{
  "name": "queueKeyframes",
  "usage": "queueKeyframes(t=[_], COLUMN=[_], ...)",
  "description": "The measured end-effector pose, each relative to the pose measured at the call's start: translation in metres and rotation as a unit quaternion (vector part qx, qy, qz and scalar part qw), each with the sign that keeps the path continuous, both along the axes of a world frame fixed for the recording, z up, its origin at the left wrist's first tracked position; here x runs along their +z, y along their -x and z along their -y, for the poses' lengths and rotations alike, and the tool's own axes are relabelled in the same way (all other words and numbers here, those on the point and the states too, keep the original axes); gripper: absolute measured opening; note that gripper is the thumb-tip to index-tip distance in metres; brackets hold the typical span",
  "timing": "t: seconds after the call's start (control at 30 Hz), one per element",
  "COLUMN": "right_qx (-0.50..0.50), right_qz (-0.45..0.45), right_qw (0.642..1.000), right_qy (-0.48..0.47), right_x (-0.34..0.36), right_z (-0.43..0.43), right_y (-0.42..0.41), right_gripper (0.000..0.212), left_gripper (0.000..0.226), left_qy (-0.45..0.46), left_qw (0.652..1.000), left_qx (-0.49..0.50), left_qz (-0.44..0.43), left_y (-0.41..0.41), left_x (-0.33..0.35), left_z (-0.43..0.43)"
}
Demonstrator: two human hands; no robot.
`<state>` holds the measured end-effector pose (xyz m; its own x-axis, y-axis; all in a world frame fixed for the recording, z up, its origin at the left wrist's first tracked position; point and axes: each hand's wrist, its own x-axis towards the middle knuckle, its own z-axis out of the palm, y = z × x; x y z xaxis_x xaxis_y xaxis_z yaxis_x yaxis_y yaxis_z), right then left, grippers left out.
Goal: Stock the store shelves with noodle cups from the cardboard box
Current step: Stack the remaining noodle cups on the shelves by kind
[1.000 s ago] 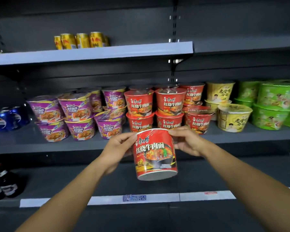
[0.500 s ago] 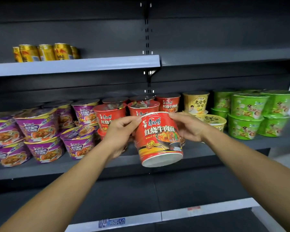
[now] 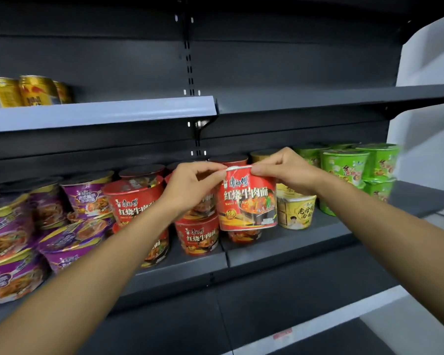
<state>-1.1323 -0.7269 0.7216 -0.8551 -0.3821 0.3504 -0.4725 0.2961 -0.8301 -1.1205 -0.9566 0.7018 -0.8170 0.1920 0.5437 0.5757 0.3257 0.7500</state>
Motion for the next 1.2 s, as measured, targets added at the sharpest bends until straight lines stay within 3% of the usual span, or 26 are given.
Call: queueKeyframes(t=[0.3,0.47,0.57,0.93,1.2], right_qx=[0.034,0.053,0.061,0.075,0.087], right_qz=[-0.017,-0.018,-0.014,-0.053,-0.066], right_qw=[0.999,0.995,0.997,0.995,0.992], right_qy=[-0.033,-0.077,-0.047,-0.040,-0.061], right_x=[0.007,0.001,-0.006,-0.030,-0.034], right_z=[-0.018,-0.030,-0.036,-0.042,-0.035], right_y=[0.067,0.102,0.118,0.146,0.155], right_gripper=[0.030,0.031,0.032,0.033,0.035], left_gripper=[0.022,0.017,0.017,0.017,0.022], left_qy=[0.082,0.201,0.235,0.315,0.366], left_qw=[0.991,0.957,0.941,0.908,0.886], left_qx=[0.082,0.111,0.118,0.119,0.169], left_qz=[-0.071,-0.180,-0.213,-0.251,-0.228], left_y=[0.058,0.075,0.082,0.094,0.092], left_x=[0.001,-0.003,-0.001,-0.005,-0.008], left_z=[-0.018,-0.031,-0.038,-0.042,-0.040])
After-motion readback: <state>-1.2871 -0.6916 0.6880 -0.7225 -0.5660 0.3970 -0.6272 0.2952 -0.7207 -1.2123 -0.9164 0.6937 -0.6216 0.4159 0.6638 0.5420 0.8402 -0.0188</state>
